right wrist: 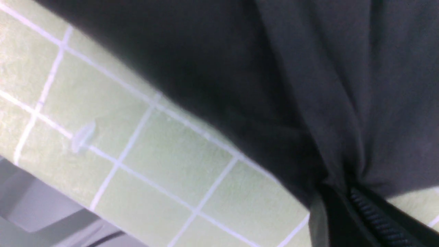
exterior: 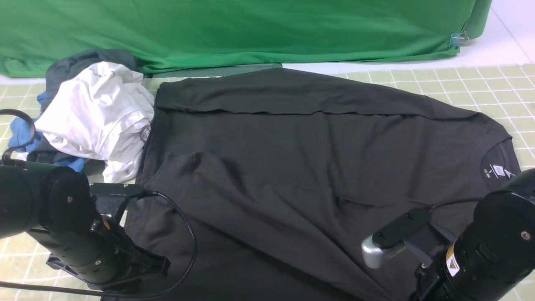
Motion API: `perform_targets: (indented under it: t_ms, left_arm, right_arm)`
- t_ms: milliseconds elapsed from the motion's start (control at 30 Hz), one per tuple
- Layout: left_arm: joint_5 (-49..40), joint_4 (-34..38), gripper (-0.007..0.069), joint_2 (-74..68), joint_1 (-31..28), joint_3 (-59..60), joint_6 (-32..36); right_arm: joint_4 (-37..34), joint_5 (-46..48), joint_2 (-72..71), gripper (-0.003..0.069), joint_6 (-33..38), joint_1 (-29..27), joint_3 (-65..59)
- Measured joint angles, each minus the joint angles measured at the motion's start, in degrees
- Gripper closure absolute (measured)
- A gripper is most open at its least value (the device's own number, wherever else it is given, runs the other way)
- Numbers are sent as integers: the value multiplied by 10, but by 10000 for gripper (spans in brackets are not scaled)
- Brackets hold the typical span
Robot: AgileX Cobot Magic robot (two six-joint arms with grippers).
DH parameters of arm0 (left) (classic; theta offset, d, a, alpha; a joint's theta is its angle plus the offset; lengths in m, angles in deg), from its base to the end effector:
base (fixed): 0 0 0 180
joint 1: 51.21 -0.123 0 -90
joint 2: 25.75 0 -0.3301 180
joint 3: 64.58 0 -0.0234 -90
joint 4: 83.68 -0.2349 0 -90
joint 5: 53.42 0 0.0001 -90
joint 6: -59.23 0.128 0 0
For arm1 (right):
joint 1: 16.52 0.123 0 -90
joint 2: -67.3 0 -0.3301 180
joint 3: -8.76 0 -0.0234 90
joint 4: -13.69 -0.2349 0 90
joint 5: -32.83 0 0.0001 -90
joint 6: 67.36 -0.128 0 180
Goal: Fold a long-sleeved shirt over a green coffee tablecloth.
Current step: 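Grab the top left corner of the dark shirt with the left gripper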
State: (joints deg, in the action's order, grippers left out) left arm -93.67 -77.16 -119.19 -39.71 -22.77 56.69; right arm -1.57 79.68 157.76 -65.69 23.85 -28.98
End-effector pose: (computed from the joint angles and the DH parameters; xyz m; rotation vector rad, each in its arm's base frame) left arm 0.2060 -0.0515 0.1749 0.1111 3.0683 -0.1320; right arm 0.1476 0.1578 0.2013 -0.8582 2.9880 0.3415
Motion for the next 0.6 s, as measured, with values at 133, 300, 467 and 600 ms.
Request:
perform_targets:
  t_ms: [133,300,467,600]
  left_arm:
    - [-54,1,622,-3,0,-17,0]
    - [-92,1,619,23,0,-80,-10]
    - [-139,1,617,18,-17,-227,-32]
    - [-150,0,614,-47,-41,-355,-33]
  right_arm:
    - [-1,35,-1,431,-4,0,-1]
    - [-1,58,-19,247,-6,0,-1]
    - [-1,44,-97,370,-4,0,-2]
    - [0,17,-168,498,-3,0,-2]
